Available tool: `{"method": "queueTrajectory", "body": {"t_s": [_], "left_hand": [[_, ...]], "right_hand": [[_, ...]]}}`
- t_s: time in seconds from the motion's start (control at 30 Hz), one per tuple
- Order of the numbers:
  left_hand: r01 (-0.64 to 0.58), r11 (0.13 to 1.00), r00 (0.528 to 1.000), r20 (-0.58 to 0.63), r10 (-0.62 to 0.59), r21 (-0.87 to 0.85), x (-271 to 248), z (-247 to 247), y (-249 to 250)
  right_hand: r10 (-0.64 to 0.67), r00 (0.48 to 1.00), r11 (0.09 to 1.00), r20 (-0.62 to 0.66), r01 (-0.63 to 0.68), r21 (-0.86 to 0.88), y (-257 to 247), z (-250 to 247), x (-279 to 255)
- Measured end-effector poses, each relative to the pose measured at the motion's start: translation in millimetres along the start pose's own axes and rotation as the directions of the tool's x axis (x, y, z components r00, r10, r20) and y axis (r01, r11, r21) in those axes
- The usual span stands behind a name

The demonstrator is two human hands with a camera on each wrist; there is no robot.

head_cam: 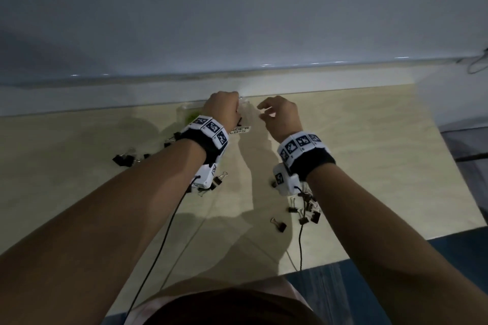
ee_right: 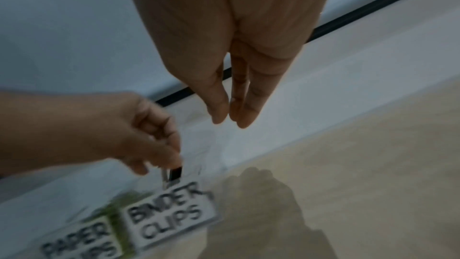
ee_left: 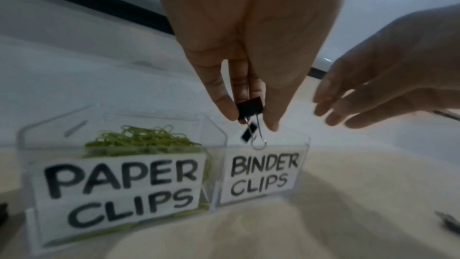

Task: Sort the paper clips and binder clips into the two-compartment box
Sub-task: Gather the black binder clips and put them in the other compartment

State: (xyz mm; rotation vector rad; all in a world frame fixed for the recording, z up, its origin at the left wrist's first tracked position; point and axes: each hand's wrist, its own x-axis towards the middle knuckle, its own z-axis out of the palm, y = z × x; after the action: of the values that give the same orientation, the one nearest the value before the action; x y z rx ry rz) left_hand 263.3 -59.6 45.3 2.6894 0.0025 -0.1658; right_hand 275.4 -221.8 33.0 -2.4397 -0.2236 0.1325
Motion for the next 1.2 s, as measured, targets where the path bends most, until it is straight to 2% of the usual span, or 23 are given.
{"method": "queueTrajectory", "body": {"t_s": [0.1,0.17,0.23,0.33,0.43,0.5,0.63,0.77,0.93,1.03,1.2], "left_hand": [[-0.075,0.994,0.997,0.023,0.074,0.081,-5.7,17.9,4.8],[-0.136,0.98,0.991,0.01,0.136,0.145,-15.7,29.3,16.0],[-0.232,0.969,0.973,0.036,0.229,0.081,-27.8,43.9,33.3],[-0.365,0.926,0.9,0.217,0.378,-0.099,-47.7,72.0,63.6],[-0.462,0.882,0.812,0.358,0.462,-0.092,-60.1,100.3,82.9],[-0.496,0.867,0.786,0.396,0.474,-0.053,-63.9,112.1,84.7],[-0.564,0.826,0.758,0.399,0.516,0.006,-66.8,117.9,80.3],[-0.548,0.836,0.77,0.38,0.513,-0.019,-68.1,111.4,71.1],[-0.568,0.822,0.756,0.366,0.543,-0.046,-72.9,100.8,56.2],[-0.607,0.793,0.721,0.391,0.572,-0.041,-76.8,100.4,49.1],[-0.682,0.73,0.612,0.575,0.543,0.037,-80.7,105.2,39.2]], "right_hand": [[0.038,0.999,0.994,0.016,-0.036,-0.107,44.9,-28.2,-14.0],[0.108,0.988,0.974,0.115,-0.082,-0.21,72.9,-43.8,-26.4],[0.141,0.962,0.953,0.236,-0.067,-0.296,94.0,-52.0,-38.3],[0.085,0.904,0.934,0.419,0.075,-0.35,110.4,-52.4,-53.9],[0.039,0.85,0.903,0.526,0.196,-0.384,114.8,-51.9,-65.1],[0.041,0.851,0.9,0.523,0.196,-0.39,117.2,-52.2,-71.1],[0.018,0.904,0.921,0.427,0.15,-0.358,125.6,-47.4,-85.8],[-0.024,0.953,0.958,0.301,0.108,-0.265,131.8,-38.3,-95.1],[-0.03,0.959,0.946,0.281,0.118,-0.303,127.1,-35.2,-100.6],[0.012,0.95,0.953,0.313,0.084,-0.292,121.1,-32.7,-105.9],[0.122,0.938,0.955,0.325,-0.022,-0.295,108.5,-29.3,-115.8]]}}
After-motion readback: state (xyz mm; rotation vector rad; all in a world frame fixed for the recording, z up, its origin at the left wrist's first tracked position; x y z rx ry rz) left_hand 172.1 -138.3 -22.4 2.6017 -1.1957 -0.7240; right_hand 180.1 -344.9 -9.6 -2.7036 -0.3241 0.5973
